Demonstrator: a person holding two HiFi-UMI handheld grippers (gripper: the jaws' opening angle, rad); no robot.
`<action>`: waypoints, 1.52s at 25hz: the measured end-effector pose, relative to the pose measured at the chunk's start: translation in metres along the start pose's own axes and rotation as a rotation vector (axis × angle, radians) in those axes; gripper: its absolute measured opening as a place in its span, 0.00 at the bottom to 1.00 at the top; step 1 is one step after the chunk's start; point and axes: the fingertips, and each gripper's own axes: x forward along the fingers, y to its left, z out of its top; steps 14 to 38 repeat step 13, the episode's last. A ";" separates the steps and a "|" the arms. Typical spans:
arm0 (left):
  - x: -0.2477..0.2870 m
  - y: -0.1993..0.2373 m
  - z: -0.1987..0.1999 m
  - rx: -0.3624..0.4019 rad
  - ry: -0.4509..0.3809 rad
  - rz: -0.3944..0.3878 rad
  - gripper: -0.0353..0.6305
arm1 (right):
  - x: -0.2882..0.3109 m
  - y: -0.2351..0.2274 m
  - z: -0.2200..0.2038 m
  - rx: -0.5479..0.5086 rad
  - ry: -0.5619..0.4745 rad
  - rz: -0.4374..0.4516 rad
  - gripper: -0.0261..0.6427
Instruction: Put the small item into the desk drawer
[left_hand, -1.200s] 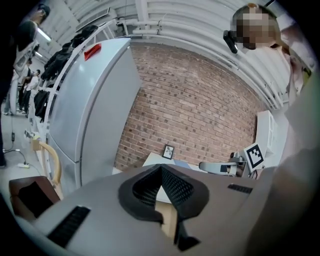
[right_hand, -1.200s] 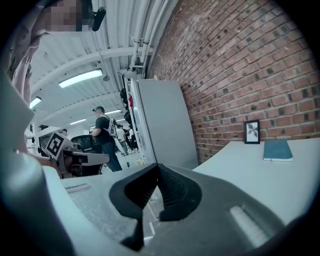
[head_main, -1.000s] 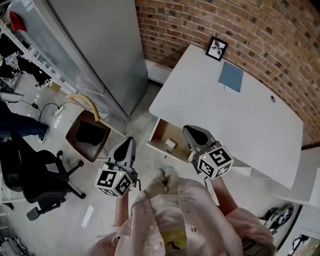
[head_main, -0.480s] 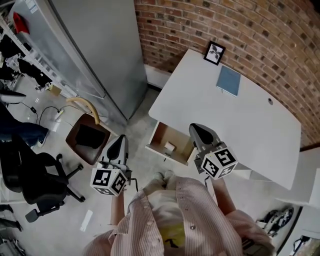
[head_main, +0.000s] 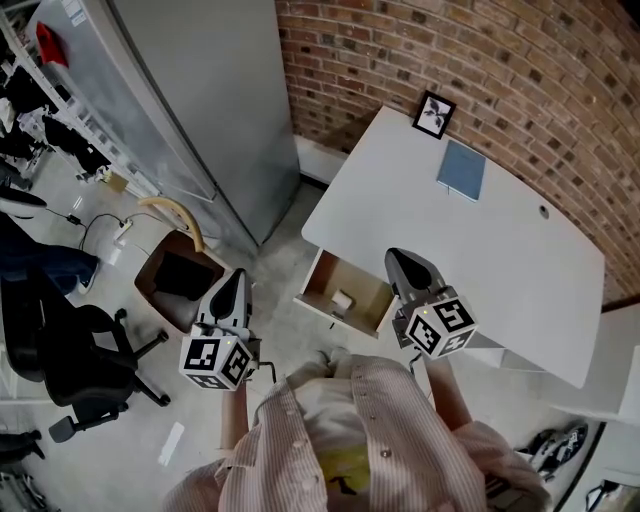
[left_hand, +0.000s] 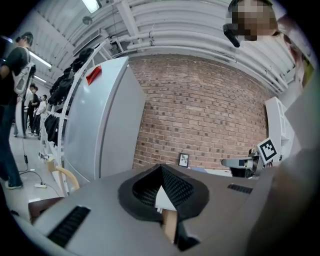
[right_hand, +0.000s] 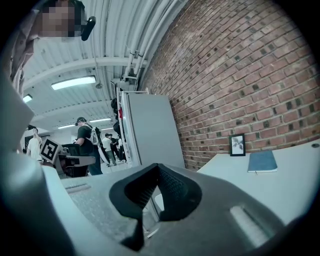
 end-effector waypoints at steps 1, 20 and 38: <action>0.000 0.001 0.000 -0.003 0.000 0.005 0.05 | 0.000 -0.001 0.000 0.002 0.000 -0.001 0.05; 0.001 0.013 -0.003 -0.001 0.012 0.050 0.05 | 0.004 -0.010 -0.002 0.015 0.001 -0.012 0.05; 0.001 0.013 -0.003 -0.001 0.012 0.050 0.05 | 0.004 -0.010 -0.002 0.015 0.001 -0.012 0.05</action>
